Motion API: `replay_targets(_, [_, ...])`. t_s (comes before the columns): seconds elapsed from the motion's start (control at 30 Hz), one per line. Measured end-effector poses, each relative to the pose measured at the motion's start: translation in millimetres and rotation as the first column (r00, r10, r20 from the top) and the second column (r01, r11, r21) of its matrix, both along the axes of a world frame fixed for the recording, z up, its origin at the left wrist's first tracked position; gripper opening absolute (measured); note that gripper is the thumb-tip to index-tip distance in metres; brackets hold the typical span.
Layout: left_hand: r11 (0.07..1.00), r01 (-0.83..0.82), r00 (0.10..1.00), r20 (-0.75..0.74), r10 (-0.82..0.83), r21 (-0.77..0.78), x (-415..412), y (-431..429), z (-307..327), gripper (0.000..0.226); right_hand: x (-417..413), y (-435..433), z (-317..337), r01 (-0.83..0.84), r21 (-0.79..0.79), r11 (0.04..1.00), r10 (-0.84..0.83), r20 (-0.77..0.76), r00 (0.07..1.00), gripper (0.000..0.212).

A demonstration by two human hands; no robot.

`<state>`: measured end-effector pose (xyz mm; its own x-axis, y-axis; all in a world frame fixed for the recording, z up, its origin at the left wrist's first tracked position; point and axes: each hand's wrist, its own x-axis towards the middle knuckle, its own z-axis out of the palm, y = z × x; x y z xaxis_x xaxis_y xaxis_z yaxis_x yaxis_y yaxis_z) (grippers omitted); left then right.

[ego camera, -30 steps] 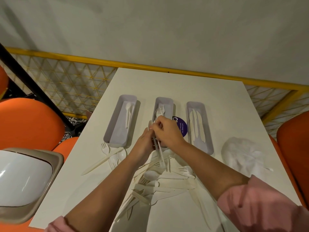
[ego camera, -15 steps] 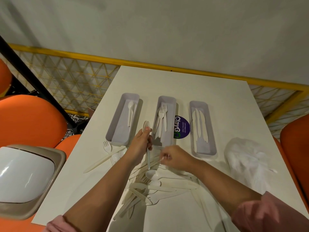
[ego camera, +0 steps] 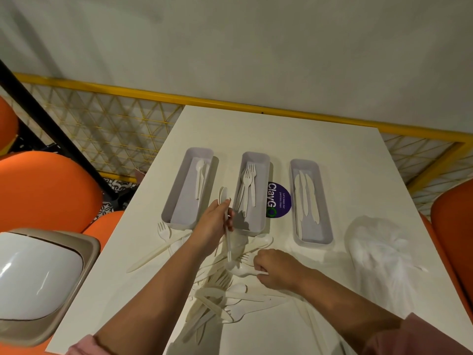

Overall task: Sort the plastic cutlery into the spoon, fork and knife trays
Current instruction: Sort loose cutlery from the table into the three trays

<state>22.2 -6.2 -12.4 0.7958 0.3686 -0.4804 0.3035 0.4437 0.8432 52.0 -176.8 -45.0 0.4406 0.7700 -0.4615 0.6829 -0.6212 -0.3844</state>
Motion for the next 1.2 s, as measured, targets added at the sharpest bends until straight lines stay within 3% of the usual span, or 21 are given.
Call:
replay_targets(0.07, [0.999,-0.031,0.999,0.022,0.032,-0.044,2.3,4.6,5.5,0.015,5.2,0.6,7.6,0.027,0.053,0.998,-0.025,-0.027,0.999,0.003])
replay_targets(0.17, [0.99,-0.084,0.994,0.06,0.091,-0.11,6.0,12.7,11.1,0.014,18.3,2.6,20.0,0.092,0.12,0.989,-0.083,-0.079,0.993,0.023])
replay_targets(0.23, [0.978,-0.135,0.986,0.079,0.149,-0.159,8.5,18.8,11.2,0.014,25.6,5.9,29.3,0.135,0.153,0.979,-0.119,-0.106,0.987,0.02])
replay_targets(0.33, [0.948,-0.215,0.967,0.086,0.241,-0.236,11.9,26.8,11.9,0.017,34.4,13.2,42.0,0.099,0.12,0.988,-0.089,-0.084,0.992,0.01])
replay_targets(0.47, [0.88,-0.332,0.925,0.064,0.374,-0.338,13.6,35.9,15.5,0.017,48.0,21.8,54.4,0.083,0.021,0.996,-0.083,0.007,0.996,0.017])
replay_targets(0.57, [0.844,-0.406,0.891,0.055,0.451,-0.35,11.3,38.5,19.8,0.021,57.3,29.3,63.7,0.113,-0.003,0.994,-0.113,0.036,0.993,0.008])
replay_targets(0.7, [0.804,-0.484,0.846,0.052,0.531,-0.345,9.9,40.9,24.1,0.028,66.1,42.7,78.7,0.107,-0.038,0.993,-0.104,0.095,0.99,0.014])
replay_targets(0.8, [0.84,-0.448,0.876,0.039,0.481,-0.307,11.0,40.9,20.6,0.028,67.8,59.1,81.8,0.291,0.18,0.94,-0.275,-0.107,0.955,0.002])
replay_targets(0.93, [0.915,-0.33,0.932,0.074,0.355,-0.23,16.8,35.0,12.3,0.027,56.2,91.7,81.1,0.474,0.392,0.789,-0.371,-0.311,0.875,0.008])
replay_targets(1.07, [0.972,-0.187,0.969,0.135,0.207,-0.143,20.9,31.9,11.8,0.03,45.1,114.2,75.7,0.505,0.448,0.738,-0.404,-0.306,0.862,0.015])
replay_targets(1.2, [0.975,-0.211,0.968,0.123,0.218,-0.064,24.9,40.0,11.6,0.013,38.2,125.1,65.6,0.52,0.494,0.696,-0.447,-0.269,0.853,0.016])
